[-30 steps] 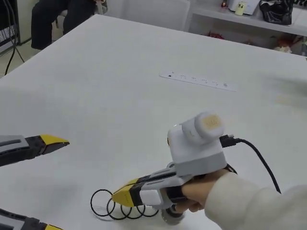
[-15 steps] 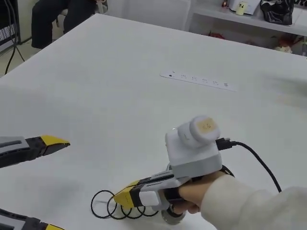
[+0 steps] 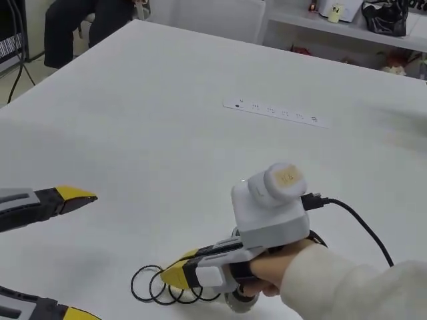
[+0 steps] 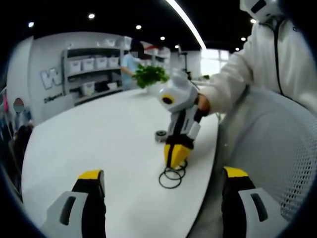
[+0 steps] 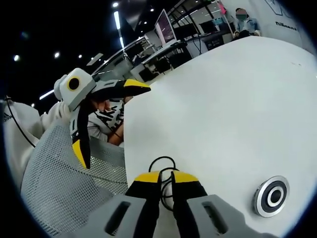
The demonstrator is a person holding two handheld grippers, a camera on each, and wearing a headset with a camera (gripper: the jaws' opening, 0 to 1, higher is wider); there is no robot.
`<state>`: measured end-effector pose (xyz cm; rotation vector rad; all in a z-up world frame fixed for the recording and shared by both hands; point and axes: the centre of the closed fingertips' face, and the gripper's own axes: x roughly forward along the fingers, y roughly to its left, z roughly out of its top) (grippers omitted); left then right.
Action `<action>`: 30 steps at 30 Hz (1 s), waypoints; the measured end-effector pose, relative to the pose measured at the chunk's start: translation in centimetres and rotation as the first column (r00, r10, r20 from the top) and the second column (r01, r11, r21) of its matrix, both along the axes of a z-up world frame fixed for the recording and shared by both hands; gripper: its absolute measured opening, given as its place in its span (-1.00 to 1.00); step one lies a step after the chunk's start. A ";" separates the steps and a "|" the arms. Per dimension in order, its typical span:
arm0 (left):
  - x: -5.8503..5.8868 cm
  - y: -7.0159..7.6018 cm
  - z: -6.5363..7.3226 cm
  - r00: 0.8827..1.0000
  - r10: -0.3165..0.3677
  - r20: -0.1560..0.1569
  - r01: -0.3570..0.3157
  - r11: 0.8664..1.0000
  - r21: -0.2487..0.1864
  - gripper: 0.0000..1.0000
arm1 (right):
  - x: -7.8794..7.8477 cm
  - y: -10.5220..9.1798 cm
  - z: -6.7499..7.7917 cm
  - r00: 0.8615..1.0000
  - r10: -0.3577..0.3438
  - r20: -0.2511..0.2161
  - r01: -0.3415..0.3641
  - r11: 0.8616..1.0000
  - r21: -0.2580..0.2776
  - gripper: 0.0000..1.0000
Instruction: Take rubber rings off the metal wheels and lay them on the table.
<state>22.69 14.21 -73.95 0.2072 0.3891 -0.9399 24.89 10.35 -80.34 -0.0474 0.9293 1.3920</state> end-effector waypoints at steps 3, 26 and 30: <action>0.0 0.0 0.0 1.000 0.001 -0.001 -0.001 1.000 -0.001 0.98 | 0.1 -0.1 0.0 1.000 -0.001 0.005 0.001 1.000 0.000 -0.89; 0.1 0.1 0.2 1.000 -0.001 0.006 0.001 1.000 -0.001 0.99 | 2.9 -3.4 3.6 0.992 -0.057 0.116 0.054 0.998 0.028 -0.69; 0.1 0.0 0.2 1.000 -0.001 0.007 0.001 1.000 -0.003 0.99 | 3.4 -4.0 4.1 0.988 -0.075 0.131 0.071 0.997 0.035 -0.62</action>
